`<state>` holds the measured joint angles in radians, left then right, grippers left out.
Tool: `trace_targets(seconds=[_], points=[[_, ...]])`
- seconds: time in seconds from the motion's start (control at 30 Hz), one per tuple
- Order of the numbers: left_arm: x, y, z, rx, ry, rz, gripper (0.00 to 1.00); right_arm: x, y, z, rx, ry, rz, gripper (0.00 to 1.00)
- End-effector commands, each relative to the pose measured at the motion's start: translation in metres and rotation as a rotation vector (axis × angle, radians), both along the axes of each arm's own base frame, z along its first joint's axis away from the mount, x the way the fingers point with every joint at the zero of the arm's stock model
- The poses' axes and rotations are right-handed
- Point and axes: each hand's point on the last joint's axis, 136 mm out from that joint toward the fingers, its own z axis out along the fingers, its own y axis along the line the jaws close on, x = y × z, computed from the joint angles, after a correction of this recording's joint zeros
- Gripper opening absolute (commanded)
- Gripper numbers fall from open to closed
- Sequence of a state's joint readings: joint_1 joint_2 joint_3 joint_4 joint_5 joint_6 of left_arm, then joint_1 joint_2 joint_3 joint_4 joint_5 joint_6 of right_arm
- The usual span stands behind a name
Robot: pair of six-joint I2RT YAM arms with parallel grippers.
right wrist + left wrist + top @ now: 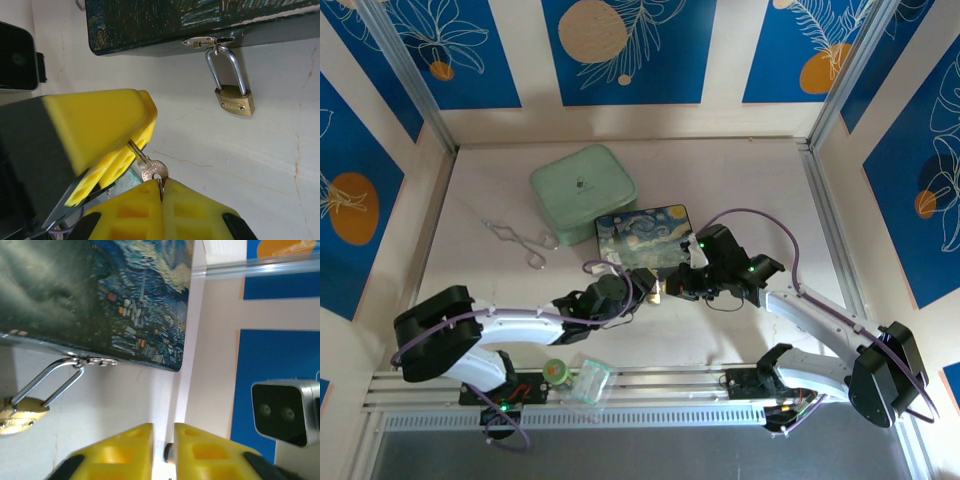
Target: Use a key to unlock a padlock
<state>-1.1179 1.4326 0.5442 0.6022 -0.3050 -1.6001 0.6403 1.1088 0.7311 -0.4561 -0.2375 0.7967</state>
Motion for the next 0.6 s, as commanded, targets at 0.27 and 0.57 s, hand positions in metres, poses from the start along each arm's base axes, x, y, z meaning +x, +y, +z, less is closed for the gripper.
trace_targets(seconds=[0.27,0.57], points=[[0.001,-0.009,0.011,-0.039,-0.034,-0.023,0.00,-0.002,0.004,0.012,0.078,-0.036,0.020,0.23],[0.045,0.041,0.078,-0.065,-0.270,0.019,0.00,0.037,-0.023,0.081,0.219,-0.309,-0.098,1.00]])
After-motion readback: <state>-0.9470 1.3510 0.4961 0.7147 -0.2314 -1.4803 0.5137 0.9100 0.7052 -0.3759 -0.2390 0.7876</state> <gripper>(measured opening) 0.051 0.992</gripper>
